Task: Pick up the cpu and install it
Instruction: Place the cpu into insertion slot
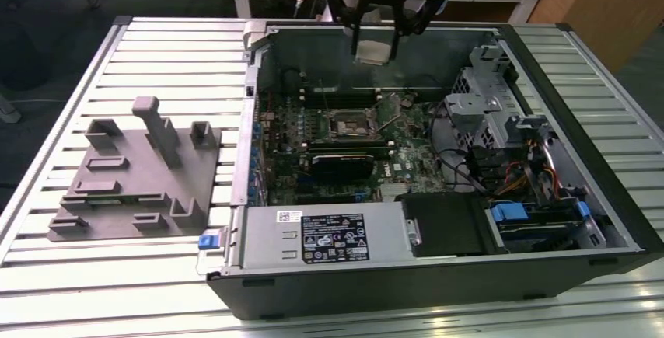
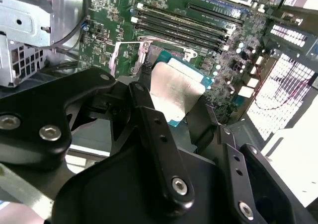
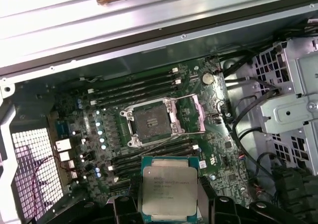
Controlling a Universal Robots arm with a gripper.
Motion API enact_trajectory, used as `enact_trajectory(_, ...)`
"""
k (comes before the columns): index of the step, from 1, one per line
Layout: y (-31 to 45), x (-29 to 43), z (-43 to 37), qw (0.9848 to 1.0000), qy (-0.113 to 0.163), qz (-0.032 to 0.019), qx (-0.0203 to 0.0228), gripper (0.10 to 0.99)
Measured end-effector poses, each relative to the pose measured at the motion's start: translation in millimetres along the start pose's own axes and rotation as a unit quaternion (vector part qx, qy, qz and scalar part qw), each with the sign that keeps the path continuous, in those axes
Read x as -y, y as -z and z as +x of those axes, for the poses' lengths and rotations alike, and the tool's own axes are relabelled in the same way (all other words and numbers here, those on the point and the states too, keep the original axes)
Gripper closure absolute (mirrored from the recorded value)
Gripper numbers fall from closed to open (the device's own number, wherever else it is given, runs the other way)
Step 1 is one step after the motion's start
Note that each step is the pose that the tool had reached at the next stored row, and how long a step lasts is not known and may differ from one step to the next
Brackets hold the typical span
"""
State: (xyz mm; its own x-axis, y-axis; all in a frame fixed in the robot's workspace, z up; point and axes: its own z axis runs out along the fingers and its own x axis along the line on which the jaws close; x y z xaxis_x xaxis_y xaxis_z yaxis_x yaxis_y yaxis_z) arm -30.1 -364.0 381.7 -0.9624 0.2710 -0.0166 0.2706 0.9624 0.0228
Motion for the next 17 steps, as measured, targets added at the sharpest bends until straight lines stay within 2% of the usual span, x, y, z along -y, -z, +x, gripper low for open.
enact_trajectory(9,-0.5,-1.2,0.3,0.9992,-0.041,0.0009,0.0011,0.553)
enact_trajectory(17,-1.0,-3.0,0.8,0.9968,-0.08,0.0019,0.0023,0.553)
